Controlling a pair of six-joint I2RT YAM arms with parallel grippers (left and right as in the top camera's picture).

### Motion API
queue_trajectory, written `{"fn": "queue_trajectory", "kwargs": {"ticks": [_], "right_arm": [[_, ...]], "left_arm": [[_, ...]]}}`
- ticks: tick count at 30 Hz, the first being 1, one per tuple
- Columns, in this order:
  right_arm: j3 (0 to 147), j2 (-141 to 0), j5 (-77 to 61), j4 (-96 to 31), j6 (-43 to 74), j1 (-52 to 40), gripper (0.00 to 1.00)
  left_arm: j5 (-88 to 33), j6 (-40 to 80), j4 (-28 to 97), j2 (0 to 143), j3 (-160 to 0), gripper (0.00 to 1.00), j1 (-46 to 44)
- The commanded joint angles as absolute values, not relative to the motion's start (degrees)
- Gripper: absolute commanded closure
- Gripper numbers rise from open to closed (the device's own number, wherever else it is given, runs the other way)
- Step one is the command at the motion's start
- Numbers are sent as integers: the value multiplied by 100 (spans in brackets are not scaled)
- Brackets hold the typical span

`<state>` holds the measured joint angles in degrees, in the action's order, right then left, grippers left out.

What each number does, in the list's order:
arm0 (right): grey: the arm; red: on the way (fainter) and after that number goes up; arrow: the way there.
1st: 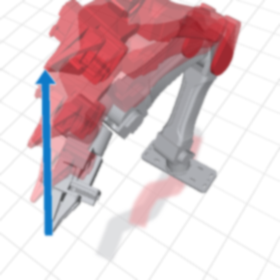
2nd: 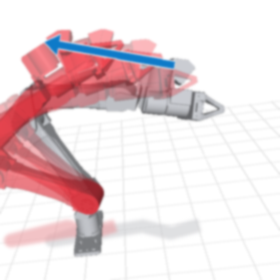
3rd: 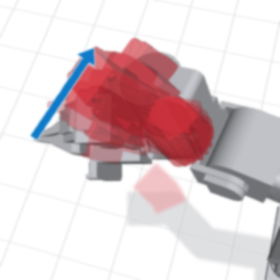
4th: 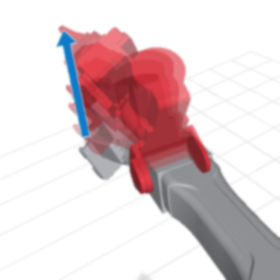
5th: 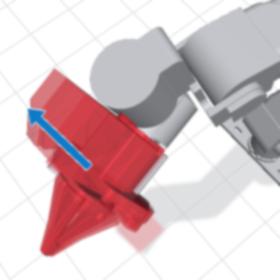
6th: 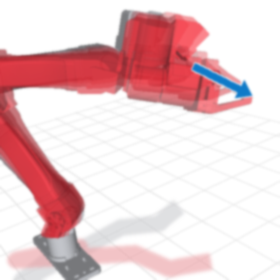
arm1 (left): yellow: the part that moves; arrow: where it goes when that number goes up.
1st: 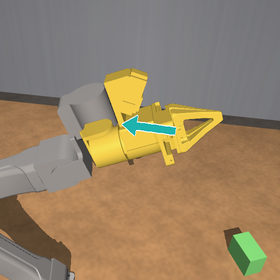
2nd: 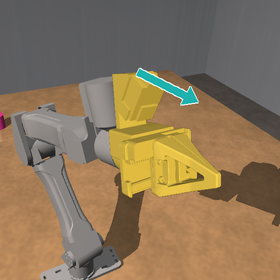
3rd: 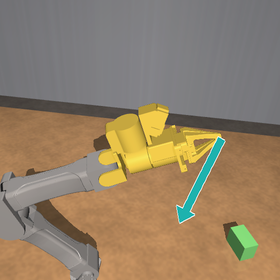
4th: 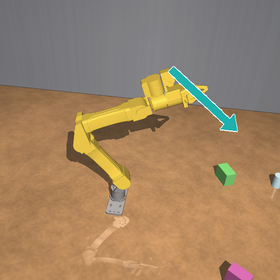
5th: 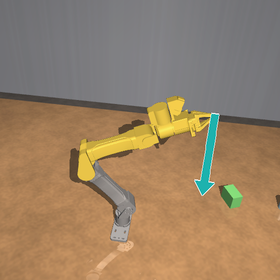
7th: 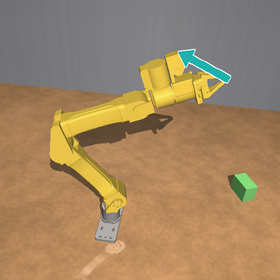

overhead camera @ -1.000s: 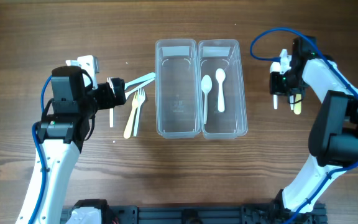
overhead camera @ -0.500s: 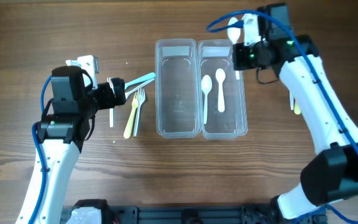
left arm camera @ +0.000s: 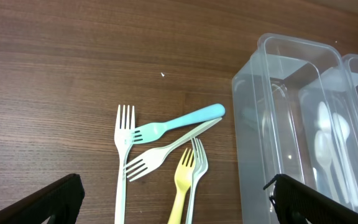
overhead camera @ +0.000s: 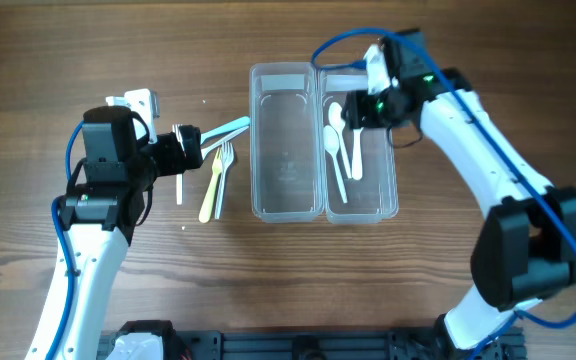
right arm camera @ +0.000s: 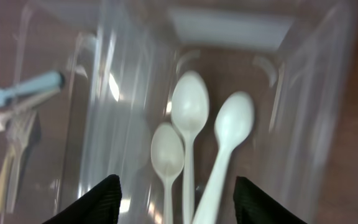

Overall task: Pack container
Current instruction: 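Place the white spoons into the right container and open, then grasp another white spoon with the right gripper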

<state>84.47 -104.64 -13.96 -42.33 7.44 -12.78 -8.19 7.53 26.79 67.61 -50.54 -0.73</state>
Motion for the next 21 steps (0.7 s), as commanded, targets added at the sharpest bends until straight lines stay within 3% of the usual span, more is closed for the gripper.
{"fn": "queue_trajectory", "kwargs": {"ticks": [1, 9, 14, 21], "right_arm": [[8932, -9824, -969, -4084, 283, -746, 39], [8849, -10154, -255, -4058, -1004, 899, 31], [8849, -10816, -257, -4486, -2104, 1236, 28], [8849, -11668, -351, -4974, -1369, 1223, 42]], "left_arm": [[-786, 620, 2668, 6775, -5177, 0, -47], [-786, 620, 2668, 6775, -5177, 0, -47], [-786, 620, 2668, 6775, -5177, 0, -47], [-786, 620, 2665, 6772, -5177, 0, -47]]}}
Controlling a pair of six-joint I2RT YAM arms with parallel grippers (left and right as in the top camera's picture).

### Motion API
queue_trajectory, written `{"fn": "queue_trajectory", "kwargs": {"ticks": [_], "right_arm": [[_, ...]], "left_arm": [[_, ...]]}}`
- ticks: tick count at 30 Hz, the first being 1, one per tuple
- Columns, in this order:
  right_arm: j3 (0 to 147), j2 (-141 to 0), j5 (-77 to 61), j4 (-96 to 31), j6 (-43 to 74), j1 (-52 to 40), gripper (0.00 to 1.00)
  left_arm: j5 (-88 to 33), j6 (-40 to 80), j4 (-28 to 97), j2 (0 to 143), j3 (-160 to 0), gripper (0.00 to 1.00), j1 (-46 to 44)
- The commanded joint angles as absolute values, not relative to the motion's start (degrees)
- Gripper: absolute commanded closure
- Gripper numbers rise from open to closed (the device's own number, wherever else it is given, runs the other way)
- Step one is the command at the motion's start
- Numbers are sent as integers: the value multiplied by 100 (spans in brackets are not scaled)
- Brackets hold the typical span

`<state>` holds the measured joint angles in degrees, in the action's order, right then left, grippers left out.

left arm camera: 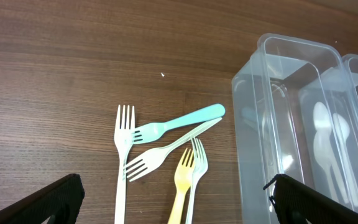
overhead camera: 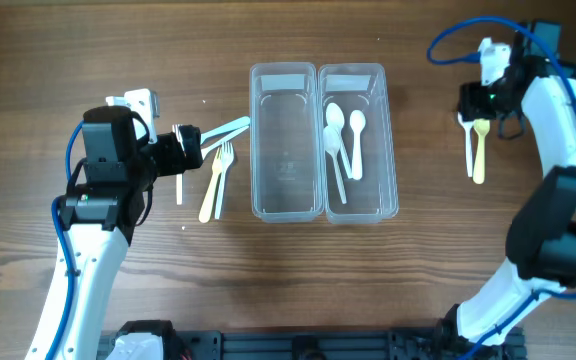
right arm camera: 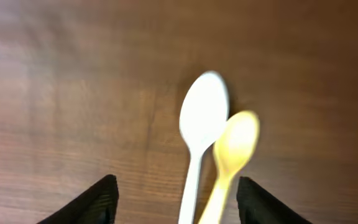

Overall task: Pack container
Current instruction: 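Grasp another white spoon with the right gripper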

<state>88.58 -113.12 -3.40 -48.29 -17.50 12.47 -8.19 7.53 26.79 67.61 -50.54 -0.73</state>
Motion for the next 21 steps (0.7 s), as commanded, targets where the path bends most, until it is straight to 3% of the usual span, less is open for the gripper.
{"fn": "queue_trajectory", "kwargs": {"ticks": [1, 18, 21], "right_arm": [[8849, -11795, -244, -5002, -1160, 1223, 44], [8281, -12143, 67, -4639, -735, 1245, 52], [8202, -12143, 60, -4600, -727, 1245, 61]], "left_arm": [[-786, 620, 2665, 6775, -5177, 0, -47], [-786, 620, 2665, 6775, -5177, 0, -47], [-786, 620, 2668, 6775, -5177, 0, -47]]}}
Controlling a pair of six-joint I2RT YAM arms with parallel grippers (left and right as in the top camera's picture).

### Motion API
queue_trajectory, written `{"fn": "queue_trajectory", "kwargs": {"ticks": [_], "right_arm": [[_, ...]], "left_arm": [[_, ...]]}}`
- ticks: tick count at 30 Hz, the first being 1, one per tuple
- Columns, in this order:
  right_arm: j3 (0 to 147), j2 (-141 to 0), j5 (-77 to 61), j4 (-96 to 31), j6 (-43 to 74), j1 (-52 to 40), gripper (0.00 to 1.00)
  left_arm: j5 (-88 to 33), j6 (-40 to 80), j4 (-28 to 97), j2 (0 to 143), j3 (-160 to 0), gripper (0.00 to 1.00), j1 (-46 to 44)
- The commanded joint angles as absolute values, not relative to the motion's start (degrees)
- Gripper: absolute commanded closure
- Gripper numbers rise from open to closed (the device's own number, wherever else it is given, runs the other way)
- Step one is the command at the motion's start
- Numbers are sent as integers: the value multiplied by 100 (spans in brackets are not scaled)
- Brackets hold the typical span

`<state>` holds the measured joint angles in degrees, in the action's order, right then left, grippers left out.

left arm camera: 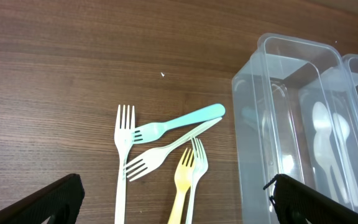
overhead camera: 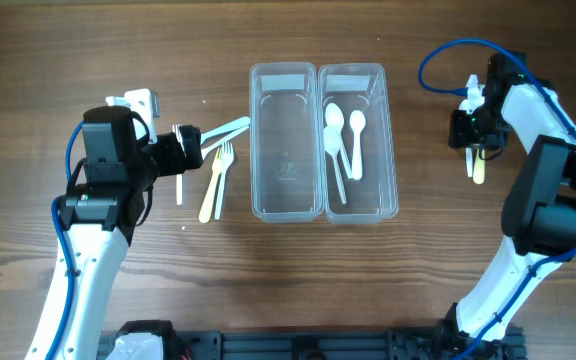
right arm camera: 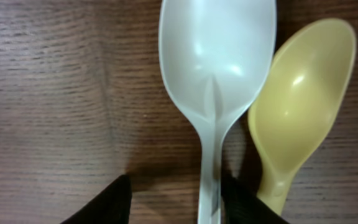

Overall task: Pack container
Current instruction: 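Grasp another white spoon with the right gripper, then drop the white spoon into the right container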

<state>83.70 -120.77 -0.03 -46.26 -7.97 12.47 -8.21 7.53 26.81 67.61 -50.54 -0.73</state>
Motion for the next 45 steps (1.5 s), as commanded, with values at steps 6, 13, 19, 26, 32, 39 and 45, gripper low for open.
{"fn": "queue_trajectory", "kwargs": {"ticks": [6, 13, 19, 26, 32, 39, 45], "right_arm": [[8206, -12138, -113, -4567, -432, 1245, 87], [8340, -11898, -519, -4628, -233, 1229, 96], [8552, -10831, -1590, -4722, -89, 954, 96], [8545, -9330, -1636, -4829, 322, -78, 95], [7795, -9747, -1634, -4436, 921, -998, 96], [7439, -10053, -1559, -3857, 893, -1332, 68], [8239, -9454, -1020, -3811, 268, -1048, 43]], "left_arm": [[-786, 620, 2665, 6775, -5177, 0, -47], [-786, 620, 2668, 6772, -5177, 0, -47], [-786, 620, 2665, 6775, -5177, 0, -47], [-786, 620, 2668, 6775, -5177, 0, -47], [-786, 620, 2665, 6772, -5177, 0, -47], [-786, 620, 2665, 6775, -5177, 0, -47], [-786, 620, 2665, 6772, -5177, 0, -47]]}}
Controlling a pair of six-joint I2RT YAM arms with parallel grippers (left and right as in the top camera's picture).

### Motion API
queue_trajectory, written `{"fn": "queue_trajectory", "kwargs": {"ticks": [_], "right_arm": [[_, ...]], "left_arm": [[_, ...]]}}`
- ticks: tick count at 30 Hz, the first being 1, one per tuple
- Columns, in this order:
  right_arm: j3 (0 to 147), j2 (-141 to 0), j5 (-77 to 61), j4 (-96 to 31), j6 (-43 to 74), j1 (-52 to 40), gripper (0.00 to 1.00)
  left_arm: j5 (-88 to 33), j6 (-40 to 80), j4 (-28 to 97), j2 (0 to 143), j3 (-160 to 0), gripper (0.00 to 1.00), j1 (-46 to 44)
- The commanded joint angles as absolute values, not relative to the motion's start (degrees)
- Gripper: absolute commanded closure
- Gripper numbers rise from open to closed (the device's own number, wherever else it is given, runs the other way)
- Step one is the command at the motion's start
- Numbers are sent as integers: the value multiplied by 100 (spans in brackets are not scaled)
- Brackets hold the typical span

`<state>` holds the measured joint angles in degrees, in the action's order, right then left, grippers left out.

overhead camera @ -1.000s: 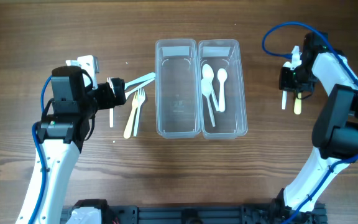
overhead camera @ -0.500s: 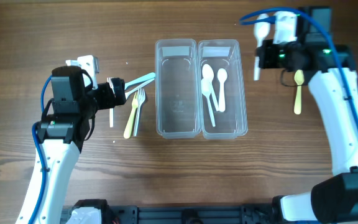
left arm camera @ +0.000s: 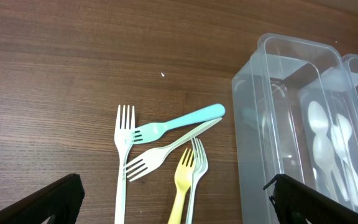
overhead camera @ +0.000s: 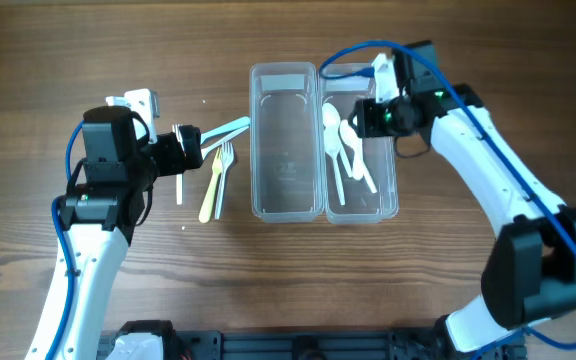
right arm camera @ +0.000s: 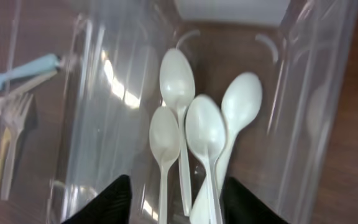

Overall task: Pack container
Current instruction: 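Drop the white spoon into the right container, then grasp the yellow spoon with the right gripper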

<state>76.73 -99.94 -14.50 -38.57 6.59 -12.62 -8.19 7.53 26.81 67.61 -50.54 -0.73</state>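
Two clear plastic containers stand side by side: the left one (overhead camera: 285, 165) is empty, and the right one (overhead camera: 389, 195) holds several white spoons (right arm camera: 205, 134). My right gripper (right arm camera: 176, 208) hovers over the right container, open, with the spoons well below its fingers. On the wood left of the containers lie several forks (left arm camera: 160, 149) in white, blue and yellow. My left gripper (left arm camera: 178, 205) hangs wide open above the forks (overhead camera: 216, 165), holding nothing. In the overhead view the right gripper (overhead camera: 366, 115) is over the far half of the right container.
The containers sit in the middle of a brown wooden table (overhead camera: 468, 290). My right arm (overhead camera: 488, 160) crosses the table to the right of the containers. The left arm's base (overhead camera: 98, 200) stands beside the forks.
My right gripper has moved from the white spoon on the table at the far right to above the right container. One more white spoon now lies there. The left arm has not moved.
The right gripper was open over the right container with three spoons in it. Then it was above a white and a yellow spoon on the table at the right, then low around the white one. Now that spoon lies in the container. The left gripper stayed open over the forks.
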Motion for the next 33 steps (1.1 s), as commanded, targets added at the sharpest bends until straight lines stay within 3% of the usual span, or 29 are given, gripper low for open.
{"fn": "queue_trajectory", "kwargs": {"ticks": [1, 5, 12, 20, 33], "right_arm": [[8348, -9373, -847, -3811, 167, -945, 40], [8503, -9216, -244, -3677, -473, -211, 36], [8473, -10031, -375, -4123, -1372, 1426, 28], [8473, -11137, -410, -4580, -1951, 1959, 24], [8466, -12151, -530, -4954, -1175, 1953, 58]], "left_arm": [[-786, 620, 2668, 6775, -5177, 0, -47], [-786, 620, 2668, 6775, -5177, 0, -47], [-786, 620, 2668, 6775, -5177, 0, -47], [-786, 620, 2668, 6775, -5177, 0, -47], [-786, 620, 2665, 6775, -5177, 0, -47]]}}
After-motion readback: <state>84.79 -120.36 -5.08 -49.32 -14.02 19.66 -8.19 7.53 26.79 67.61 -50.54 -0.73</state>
